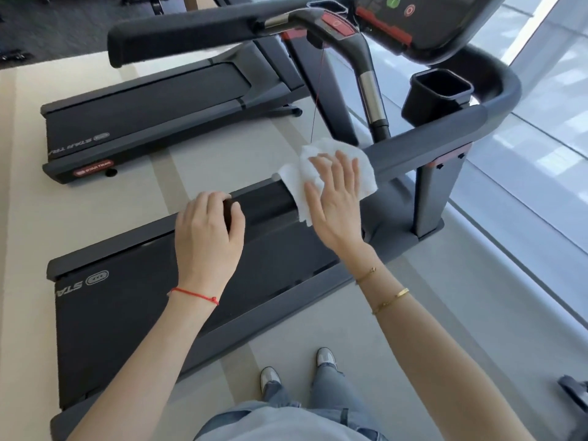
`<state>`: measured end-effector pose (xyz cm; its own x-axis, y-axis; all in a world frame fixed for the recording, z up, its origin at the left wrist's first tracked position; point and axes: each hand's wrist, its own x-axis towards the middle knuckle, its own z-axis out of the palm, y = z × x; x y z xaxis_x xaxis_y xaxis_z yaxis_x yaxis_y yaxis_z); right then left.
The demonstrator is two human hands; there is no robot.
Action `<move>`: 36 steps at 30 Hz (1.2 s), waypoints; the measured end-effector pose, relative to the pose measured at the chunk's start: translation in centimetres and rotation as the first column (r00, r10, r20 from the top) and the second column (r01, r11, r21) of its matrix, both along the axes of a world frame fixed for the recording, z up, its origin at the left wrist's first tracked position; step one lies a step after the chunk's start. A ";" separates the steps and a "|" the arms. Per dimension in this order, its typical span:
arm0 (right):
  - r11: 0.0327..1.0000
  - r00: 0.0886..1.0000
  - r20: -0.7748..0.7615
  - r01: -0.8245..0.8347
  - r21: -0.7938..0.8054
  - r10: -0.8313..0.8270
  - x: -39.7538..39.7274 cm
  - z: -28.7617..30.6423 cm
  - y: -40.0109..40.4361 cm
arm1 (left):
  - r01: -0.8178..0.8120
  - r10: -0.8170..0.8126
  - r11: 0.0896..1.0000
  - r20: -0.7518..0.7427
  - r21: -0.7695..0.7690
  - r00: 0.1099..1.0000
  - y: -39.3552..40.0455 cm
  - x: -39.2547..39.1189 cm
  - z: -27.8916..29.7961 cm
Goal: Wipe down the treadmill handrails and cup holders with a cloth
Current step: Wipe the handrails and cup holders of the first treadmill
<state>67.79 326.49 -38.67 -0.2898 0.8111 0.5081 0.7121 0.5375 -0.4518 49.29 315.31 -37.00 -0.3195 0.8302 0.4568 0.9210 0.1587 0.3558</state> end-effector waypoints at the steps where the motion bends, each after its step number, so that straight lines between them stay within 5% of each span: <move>1: 0.998 0.998 0.040 -0.055 0.010 0.055 -0.2 -0.3 -0.7 | 0.007 -0.008 1.000 -0.028 -0.023 1.000 0.8 0.8 0.3; 5: 0.989 0.976 0.169 -0.144 0.041 0.135 2.6 -0.4 1.1 | 0.089 -0.092 0.995 -0.047 -0.054 0.995 4.5 4.3 1.3; 15: 0.993 0.991 0.085 0.107 -0.051 -0.102 17.4 0.4 14.1 | 0.195 -0.195 0.980 0.007 -0.033 0.981 13.9 13.4 1.6; 24: 0.983 0.987 0.002 0.160 -0.093 -0.161 24.2 2.2 21.0 | 0.000 -0.002 0.999 0.040 0.039 0.999 19.0 19.8 1.0; 31: 0.956 0.940 0.249 -0.269 0.119 0.233 22.7 0.5 19.7 | -0.182 0.186 0.978 -0.027 0.100 0.982 19.8 21.1 0.5; 36: 0.992 0.988 0.111 -0.117 0.048 0.111 30.1 0.7 25.0 | -0.220 0.227 0.968 -0.049 0.117 0.973 19.8 21.3 0.4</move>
<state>97.92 351.49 -37.94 -0.4344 0.7419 0.5107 0.6879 0.6394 -0.3436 70.57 335.14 -36.65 -0.4598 0.6845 0.5657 0.8872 0.3262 0.3263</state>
